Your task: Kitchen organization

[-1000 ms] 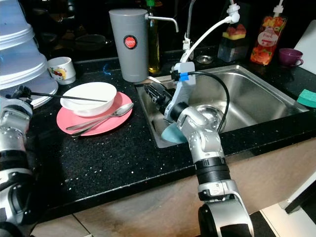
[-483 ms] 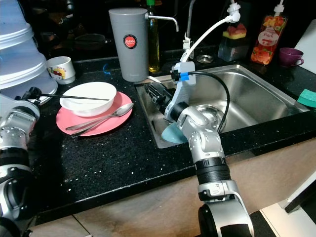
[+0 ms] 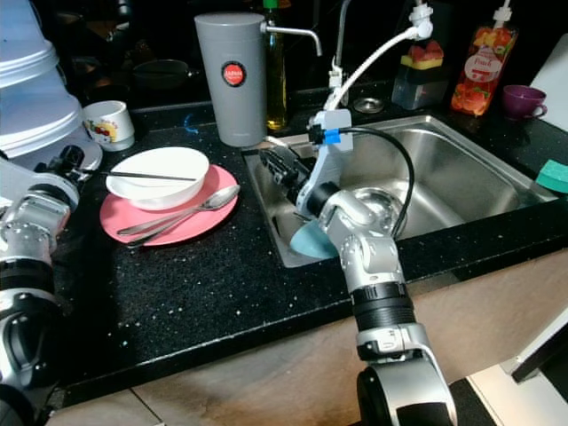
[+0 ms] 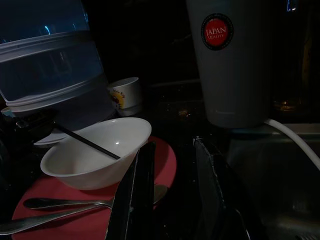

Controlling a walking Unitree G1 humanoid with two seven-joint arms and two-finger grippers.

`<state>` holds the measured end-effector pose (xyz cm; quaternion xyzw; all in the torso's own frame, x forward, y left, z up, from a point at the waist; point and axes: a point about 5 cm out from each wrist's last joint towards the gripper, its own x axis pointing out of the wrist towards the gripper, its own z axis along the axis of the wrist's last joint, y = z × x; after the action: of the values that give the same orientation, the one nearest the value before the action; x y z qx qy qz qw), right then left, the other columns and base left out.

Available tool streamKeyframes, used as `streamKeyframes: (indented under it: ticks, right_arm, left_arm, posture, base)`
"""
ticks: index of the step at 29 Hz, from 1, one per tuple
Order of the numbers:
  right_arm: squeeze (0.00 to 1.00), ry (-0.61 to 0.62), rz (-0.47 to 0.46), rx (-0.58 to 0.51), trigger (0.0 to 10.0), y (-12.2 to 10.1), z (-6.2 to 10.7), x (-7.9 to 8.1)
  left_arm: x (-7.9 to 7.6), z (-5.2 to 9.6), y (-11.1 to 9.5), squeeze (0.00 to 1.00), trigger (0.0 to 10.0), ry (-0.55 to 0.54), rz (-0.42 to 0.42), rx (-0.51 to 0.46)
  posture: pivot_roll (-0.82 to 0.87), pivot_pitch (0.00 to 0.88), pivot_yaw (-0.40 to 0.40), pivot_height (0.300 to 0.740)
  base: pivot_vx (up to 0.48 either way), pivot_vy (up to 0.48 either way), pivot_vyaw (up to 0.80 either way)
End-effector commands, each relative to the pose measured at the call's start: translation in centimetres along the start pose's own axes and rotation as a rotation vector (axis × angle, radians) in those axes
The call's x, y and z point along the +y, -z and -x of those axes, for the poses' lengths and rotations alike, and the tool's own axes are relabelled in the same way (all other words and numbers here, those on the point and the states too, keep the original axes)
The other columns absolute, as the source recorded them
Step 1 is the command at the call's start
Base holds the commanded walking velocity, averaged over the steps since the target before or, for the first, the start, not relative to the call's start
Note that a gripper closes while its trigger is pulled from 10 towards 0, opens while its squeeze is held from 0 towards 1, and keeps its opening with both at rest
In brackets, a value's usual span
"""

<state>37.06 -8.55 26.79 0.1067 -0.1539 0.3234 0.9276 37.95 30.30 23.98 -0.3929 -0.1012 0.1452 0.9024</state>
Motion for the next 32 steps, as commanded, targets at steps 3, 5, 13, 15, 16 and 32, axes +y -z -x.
streamKeyframes:
  ticks: [3,5,13,15,16,32]
  right_arm:
    - [0.00,-0.019,0.002,0.000,10.0,-0.1,-0.1,0.4]
    - [0.00,-0.020,0.002,0.000,10.0,-0.1,-0.1,0.4]
    - [0.00,-0.029,0.006,-0.004,10.0,-0.2,-0.3,0.6]
    - [0.00,-0.029,0.007,-0.004,10.0,-0.3,-0.3,0.6]
    - [0.00,-0.030,0.007,-0.005,10.0,-0.3,-0.3,0.6]
    - [0.00,0.064,-0.421,-0.147,10.0,-1.5,-0.3,0.8]
  left_arm:
    - [-0.3,-0.2,-0.5,0.00,0.0,0.014,0.001,-0.014]
    - [-0.3,-0.2,-0.5,0.00,0.0,0.019,0.004,-0.014]
    - [-0.5,-0.2,-0.6,0.00,0.0,0.034,0.028,-0.030]
    - [-0.5,-0.2,-0.6,0.00,0.0,0.037,0.029,-0.031]
    - [-0.6,-0.2,-0.6,0.00,0.0,0.041,0.032,-0.033]
    - [-8.1,3.8,-0.7,0.00,0.0,0.639,0.477,0.006]
  posture:
    - [-0.02,0.034,0.039,0.740]
    - [-0.02,0.031,0.039,0.740]
    - [-0.02,0.017,0.035,0.740]
    - [-0.02,0.016,0.034,0.740]
    - [-0.02,0.016,0.034,0.740]
    - [-0.03,0.041,0.024,0.740]
  base:
    - [0.000,0.000,0.00]
    - [0.000,0.000,0.00]
    - [0.000,0.000,0.00]
    - [0.000,0.000,0.00]
    - [0.000,0.000,0.00]
    - [0.000,0.000,0.00]
